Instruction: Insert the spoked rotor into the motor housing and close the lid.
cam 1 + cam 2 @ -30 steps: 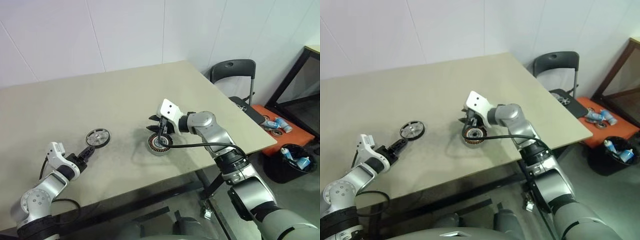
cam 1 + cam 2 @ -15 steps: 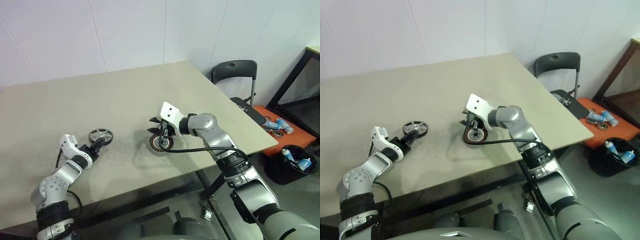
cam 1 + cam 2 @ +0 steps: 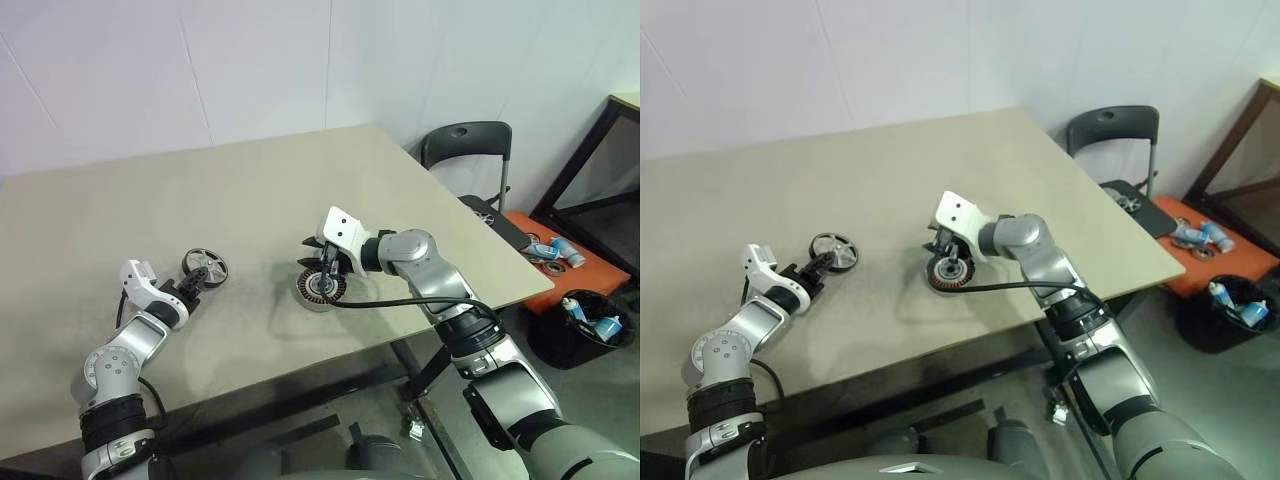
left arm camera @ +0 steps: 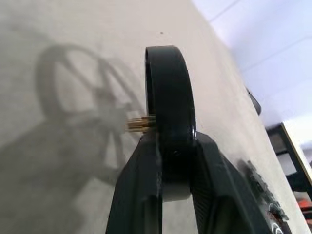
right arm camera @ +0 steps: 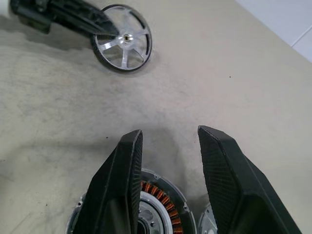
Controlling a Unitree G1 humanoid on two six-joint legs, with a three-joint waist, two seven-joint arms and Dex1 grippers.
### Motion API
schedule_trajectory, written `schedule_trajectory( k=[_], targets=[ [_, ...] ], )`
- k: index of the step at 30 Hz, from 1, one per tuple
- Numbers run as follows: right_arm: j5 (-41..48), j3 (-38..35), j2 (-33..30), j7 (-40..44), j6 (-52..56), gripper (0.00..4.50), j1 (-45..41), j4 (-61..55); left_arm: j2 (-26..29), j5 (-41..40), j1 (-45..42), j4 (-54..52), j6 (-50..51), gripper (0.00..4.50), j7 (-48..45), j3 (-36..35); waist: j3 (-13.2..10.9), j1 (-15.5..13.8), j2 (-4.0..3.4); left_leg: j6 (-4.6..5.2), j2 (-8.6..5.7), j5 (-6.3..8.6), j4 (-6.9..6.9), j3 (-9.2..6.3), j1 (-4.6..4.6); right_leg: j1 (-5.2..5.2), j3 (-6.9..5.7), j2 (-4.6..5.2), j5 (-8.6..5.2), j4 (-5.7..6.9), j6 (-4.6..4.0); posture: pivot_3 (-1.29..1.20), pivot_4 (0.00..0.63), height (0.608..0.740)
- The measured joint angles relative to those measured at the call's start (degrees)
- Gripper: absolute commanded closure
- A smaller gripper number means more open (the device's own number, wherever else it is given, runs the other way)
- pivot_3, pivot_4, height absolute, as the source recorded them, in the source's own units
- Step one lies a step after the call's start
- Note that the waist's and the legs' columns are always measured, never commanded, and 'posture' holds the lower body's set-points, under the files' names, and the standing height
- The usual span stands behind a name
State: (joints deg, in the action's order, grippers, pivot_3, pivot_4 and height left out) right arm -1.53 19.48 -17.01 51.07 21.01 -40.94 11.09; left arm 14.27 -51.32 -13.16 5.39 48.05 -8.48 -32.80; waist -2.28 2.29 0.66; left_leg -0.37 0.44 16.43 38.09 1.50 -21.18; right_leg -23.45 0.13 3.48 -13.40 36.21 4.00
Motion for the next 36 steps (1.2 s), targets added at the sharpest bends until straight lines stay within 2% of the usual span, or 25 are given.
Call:
schedule_trajectory(
  k=[6, 14, 23, 31, 36],
  targets=[
    [0.0, 0.1, 0.0, 0.0, -0.1, 2.59, 0.0, 0.0, 0.1, -2.1, 1.0, -0.5, 1.2, 4.05, -1.3, -0.1, 0.0, 0.1, 0.0, 0.0, 0.01, 0.0, -0.01, -0.04, -0.08, -0.03, -0.01, -0.07, 0.0, -0.06, 0.01, 0.0, 0.0, 0.74],
    [0.7, -1.1, -0.1, -1.4, 1.4, 2.59, 0.0, 0.0, 0.2, -12.7, 3.1, -5.5, 9.7, 4.05, -7.9, 1.6, 0.0, -0.2, 0.05, 0.01, -0.07, 0.01, -0.01, -0.07, -0.23, -0.14, -0.02, 0.1, -0.02, -0.12, -0.02, 0.0, 0.0, 0.74],
    [8.8, -11.3, 0.0, -5.6, 11.1, 2.59, 0.9, -6.2, -1.4, -21.6, -3.6, -6.4, 15.8, 4.05, -8.8, 7.0, 0.0, -0.3, 0.05, 0.02, -0.09, 0.0, -0.02, -0.11, -0.25, -0.1, -0.05, 0.03, -0.01, -0.15, -0.02, 0.0, 0.0, 0.74],
    [17.2, -20.9, 0.6, -11.9, 20.9, 2.59, 3.2, -11.6, -4.2, -21.0, -8.7, 0.8, 21.0, 4.05, -8.5, 15.6, 0.0, -0.1, 0.04, 0.05, -0.16, -0.01, -0.02, -0.11, -0.22, -0.09, -0.05, -0.21, -0.03, -0.16, 0.01, 0.0, 0.0, 0.74],
    [18.7, -21.6, 0.7, -15.3, 22.7, 2.59, 5.4, -13.3, -3.1, -17.3, -10.6, 6.7, 21.7, 4.05, -8.7, 17.5, -0.1, 0.1, 0.03, 0.05, -0.06, -0.01, -0.03, -0.12, -0.21, -0.12, -0.05, -0.39, -0.03, -0.14, 0.01, 0.0, 0.0, 0.74]
  ],
)
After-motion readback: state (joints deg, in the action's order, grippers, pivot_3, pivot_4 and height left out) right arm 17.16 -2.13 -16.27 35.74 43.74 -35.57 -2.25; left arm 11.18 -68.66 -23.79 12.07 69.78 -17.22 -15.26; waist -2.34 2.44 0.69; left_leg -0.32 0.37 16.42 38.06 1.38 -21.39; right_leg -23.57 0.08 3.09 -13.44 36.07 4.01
